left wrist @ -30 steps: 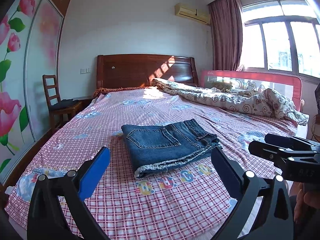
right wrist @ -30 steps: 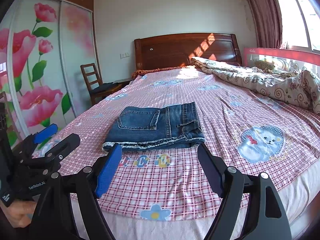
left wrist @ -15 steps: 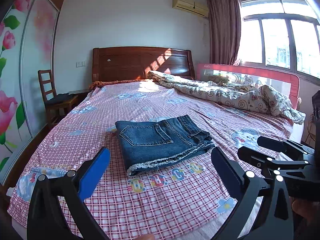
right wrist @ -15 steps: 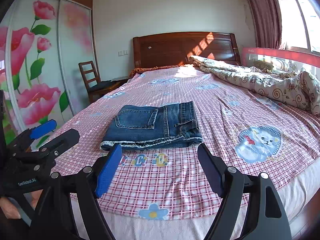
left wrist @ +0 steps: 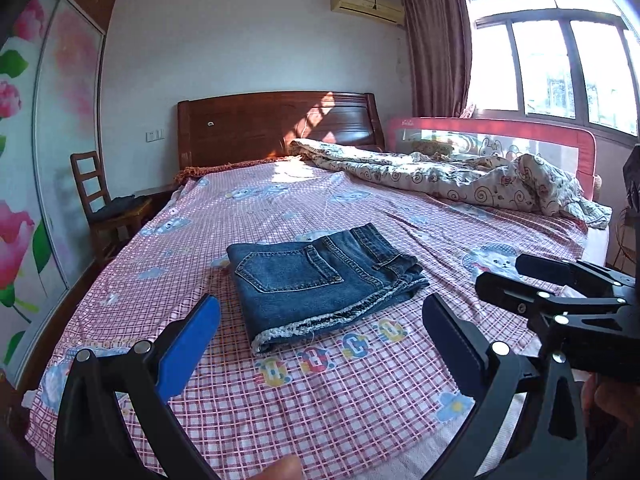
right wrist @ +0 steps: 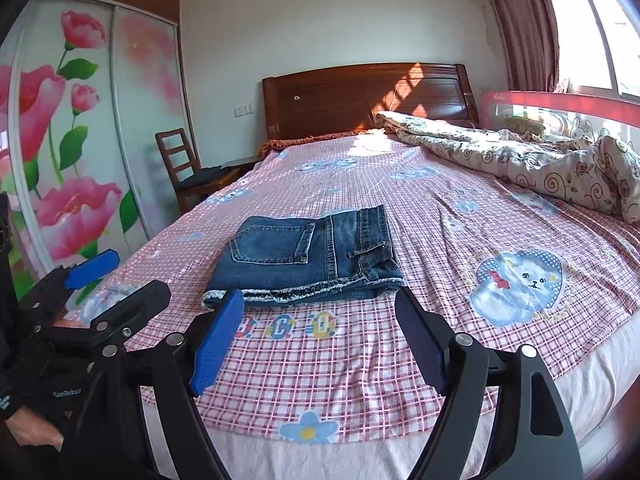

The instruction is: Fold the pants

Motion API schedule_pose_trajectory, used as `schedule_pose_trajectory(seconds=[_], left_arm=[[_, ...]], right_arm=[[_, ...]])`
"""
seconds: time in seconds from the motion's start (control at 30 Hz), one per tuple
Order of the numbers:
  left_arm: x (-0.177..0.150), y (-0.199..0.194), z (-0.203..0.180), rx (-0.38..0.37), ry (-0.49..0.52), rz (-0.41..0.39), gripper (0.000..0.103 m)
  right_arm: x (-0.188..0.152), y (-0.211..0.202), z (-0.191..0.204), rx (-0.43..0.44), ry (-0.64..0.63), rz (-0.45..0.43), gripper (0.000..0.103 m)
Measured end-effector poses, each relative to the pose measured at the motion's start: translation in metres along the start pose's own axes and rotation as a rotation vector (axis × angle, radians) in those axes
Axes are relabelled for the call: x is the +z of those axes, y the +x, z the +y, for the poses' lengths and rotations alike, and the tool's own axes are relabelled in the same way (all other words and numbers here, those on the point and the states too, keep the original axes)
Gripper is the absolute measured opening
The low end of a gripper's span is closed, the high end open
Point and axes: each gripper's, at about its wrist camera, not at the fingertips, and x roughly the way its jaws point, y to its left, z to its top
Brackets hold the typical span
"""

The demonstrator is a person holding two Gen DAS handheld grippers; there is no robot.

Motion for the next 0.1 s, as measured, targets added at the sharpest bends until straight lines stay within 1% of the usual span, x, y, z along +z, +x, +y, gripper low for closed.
schedule_pose_trajectory(seconds=[0.03,0.1], left_arm=[[-0.0009,0.0014,0.0002,0.022,0.006,-0.001,0.101],[-0.0032,0.0062,0.0052,0.011,-0.033,0.030,0.101]], right_arm=[[0.0000,0.0001,-0.0001,-0.001,0.000,0.000,0.077],[-0.0010,0.0011,0.0002,0.001,0.002,0.003,0.077]])
